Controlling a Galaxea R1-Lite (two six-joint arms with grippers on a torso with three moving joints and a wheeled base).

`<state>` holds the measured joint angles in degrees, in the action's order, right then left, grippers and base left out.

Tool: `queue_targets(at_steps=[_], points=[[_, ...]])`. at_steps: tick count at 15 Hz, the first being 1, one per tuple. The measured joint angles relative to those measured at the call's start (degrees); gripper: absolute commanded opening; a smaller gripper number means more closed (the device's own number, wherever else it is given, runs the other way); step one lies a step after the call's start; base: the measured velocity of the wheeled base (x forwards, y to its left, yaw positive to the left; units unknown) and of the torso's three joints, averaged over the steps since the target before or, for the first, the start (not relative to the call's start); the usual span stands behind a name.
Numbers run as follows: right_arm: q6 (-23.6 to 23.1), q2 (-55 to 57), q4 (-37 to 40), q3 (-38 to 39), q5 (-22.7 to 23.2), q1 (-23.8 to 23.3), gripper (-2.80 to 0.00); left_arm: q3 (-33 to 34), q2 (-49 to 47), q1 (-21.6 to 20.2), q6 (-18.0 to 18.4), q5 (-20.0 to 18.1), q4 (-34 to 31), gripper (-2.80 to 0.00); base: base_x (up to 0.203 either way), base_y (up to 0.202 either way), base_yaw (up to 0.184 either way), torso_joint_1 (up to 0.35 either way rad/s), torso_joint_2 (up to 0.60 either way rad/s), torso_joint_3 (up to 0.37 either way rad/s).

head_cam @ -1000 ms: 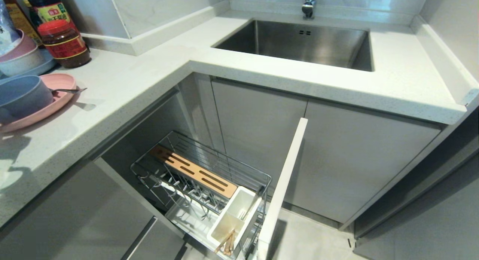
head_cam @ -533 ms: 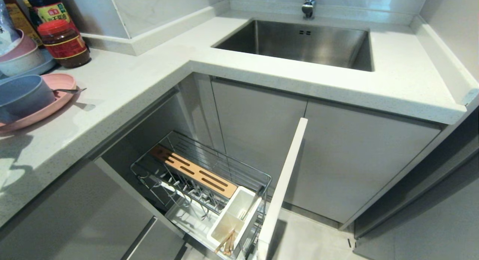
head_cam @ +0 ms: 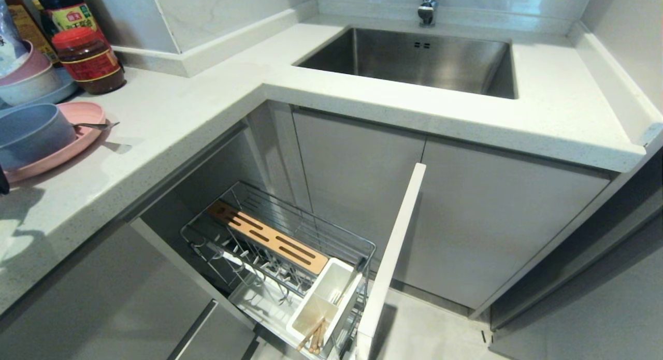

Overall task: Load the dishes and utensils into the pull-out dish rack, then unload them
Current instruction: Take the chopsticks out of the cupboard

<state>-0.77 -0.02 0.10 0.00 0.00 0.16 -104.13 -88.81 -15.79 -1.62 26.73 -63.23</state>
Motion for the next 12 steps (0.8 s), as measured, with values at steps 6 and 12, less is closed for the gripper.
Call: queue_targets(at_steps=[6,12], points=[[0.0,0.0,0.0,0.0,0.0,0.0,-2.8,0.3,4.1,-0.1,-0.3,0.0,0.3,-2.8,0.0,0.0,0.0,0.0,0.0,0.0],[0.0,0.0,0.0,0.0,0.0,0.0,-2.8,0.9,11.6,1.9,-5.0,-0.5,11.5,-2.8,0.0,0.0,0.0,0.0,0.0,0.0]])
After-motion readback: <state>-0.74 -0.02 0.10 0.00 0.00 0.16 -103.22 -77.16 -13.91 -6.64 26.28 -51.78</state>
